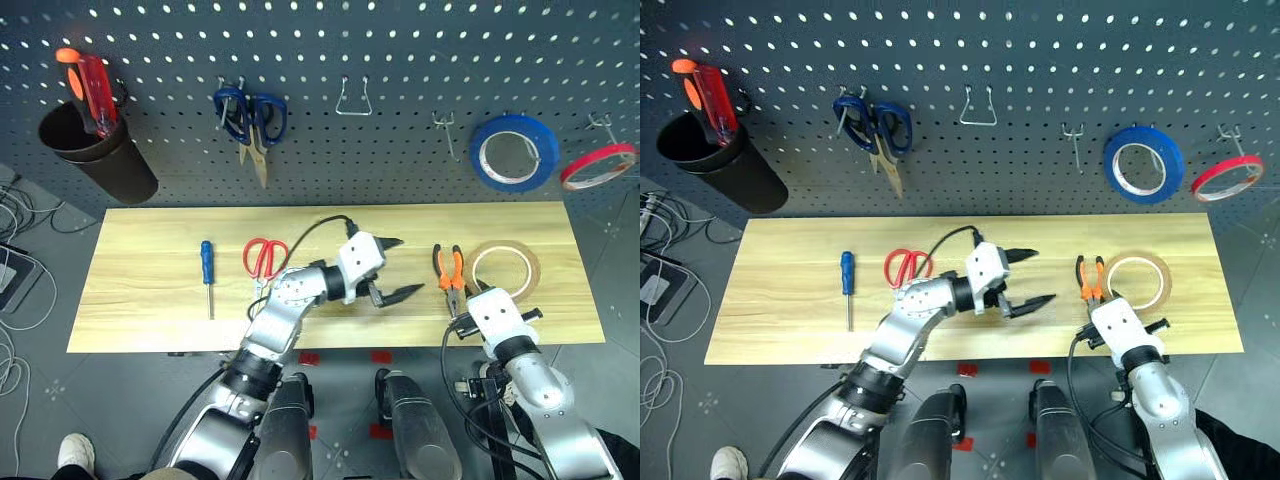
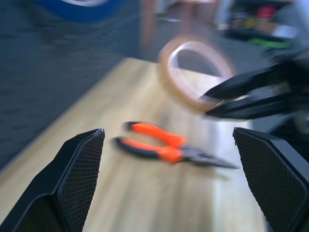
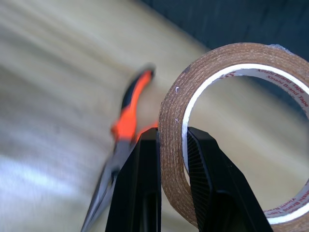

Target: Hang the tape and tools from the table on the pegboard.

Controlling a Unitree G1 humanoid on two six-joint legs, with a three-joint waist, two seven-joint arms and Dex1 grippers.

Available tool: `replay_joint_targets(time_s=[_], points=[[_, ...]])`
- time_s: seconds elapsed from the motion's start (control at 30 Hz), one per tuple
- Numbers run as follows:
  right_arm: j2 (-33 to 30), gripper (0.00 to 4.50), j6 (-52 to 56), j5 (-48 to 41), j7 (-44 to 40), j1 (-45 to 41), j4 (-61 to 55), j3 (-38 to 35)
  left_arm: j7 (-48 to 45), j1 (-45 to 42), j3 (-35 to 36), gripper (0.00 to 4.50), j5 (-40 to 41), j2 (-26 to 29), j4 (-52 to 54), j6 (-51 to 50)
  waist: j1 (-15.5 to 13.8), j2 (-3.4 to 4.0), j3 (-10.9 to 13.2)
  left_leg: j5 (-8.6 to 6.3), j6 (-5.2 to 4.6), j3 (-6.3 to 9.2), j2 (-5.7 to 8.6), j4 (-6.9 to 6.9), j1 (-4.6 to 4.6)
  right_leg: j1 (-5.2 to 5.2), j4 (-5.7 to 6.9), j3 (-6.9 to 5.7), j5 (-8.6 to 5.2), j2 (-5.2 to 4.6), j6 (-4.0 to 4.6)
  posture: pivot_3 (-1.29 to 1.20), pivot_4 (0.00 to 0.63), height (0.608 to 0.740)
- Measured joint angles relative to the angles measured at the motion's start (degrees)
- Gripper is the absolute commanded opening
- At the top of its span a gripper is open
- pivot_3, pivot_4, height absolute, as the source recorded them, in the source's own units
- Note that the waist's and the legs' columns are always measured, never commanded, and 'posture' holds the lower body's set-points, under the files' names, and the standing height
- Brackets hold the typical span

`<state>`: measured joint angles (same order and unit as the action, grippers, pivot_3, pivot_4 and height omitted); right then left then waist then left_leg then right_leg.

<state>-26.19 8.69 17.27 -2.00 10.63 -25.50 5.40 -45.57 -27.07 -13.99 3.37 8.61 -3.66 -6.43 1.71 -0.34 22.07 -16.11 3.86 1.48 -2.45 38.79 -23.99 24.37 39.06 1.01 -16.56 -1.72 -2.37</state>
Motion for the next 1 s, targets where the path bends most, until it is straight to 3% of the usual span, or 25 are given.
replay_joint_targets(time_s=[0.2, 0.43, 0.67, 0.9, 1.0], points=[[-0.72, 0.47, -17.39, 8.99, 5.38, -6.44, 5.04, 2.75, 6.62, 5.08, 4.58, 4.5, 1.03, 2.1, 12.1, -7.88, -0.21, -0.36, -2.63, 0.0, 0.01, 0.03, 0.06, -0.03, 0.03, -0.07, -0.07, -0.06, 0.0, -0.01, 0.01, 0.03, 0.222, 0.74], [-0.2, 0.47, -29.33, 11.34, 7.08, -18.38, 15.6, 3.98, 9.58, 3.31, 4.27, 4.5, 1.06, 1.86, 13.66, -9.36, -1.83, -0.79, -4.94, 0.0, 0.01, 0.06, 0.16, 0.02, 0.07, -0.18, -0.08, -0.11, 0.02, -0.08, 0.04, 0.08, 0.191, 0.74], [2.17, 0.47, -31.9, 8.24, 4.15, -27.62, 28.33, 4.78, 10.82, -1.06, 3.08, 4.5, 1.06, 0.01, 12.36, -8.17, -2.7, -0.87, -6.27, 0.0, -0.01, 0.02, 0.22, 0.03, 0.09, -0.21, -0.08, -0.08, 0.03, -0.13, 0.05, 0.08, 0.17, 0.74], [4.95, 0.47, -28.73, 2.19, -0.52, -30.11, 36.49, 4.02, 11.15, -1.28, 2.98, 4.5, 1.07, 0.03, 11.43, -7.79, -2.97, -0.81, -7.16, 0.0, -0.03, -0.01, 0.21, 0.03, 0.09, -0.21, -0.06, -0.07, 0.03, -0.13, 0.06, 0.06, 0.156, 0.74], [6.55, 1.37, -26.65, -0.91, -3.19, -29.76, 36.65, 3.72, 11.1, -1.21, 2.86, 4.5, 1.1, 0.02, 11.42, -7.58, -2.96, -0.81, -7.55, 0.0, -0.03, -0.01, 0.21, 0.04, 0.09, -0.2, -0.06, -0.08, 0.03, -0.12, 0.07, 0.05, 0.153, 0.74]])
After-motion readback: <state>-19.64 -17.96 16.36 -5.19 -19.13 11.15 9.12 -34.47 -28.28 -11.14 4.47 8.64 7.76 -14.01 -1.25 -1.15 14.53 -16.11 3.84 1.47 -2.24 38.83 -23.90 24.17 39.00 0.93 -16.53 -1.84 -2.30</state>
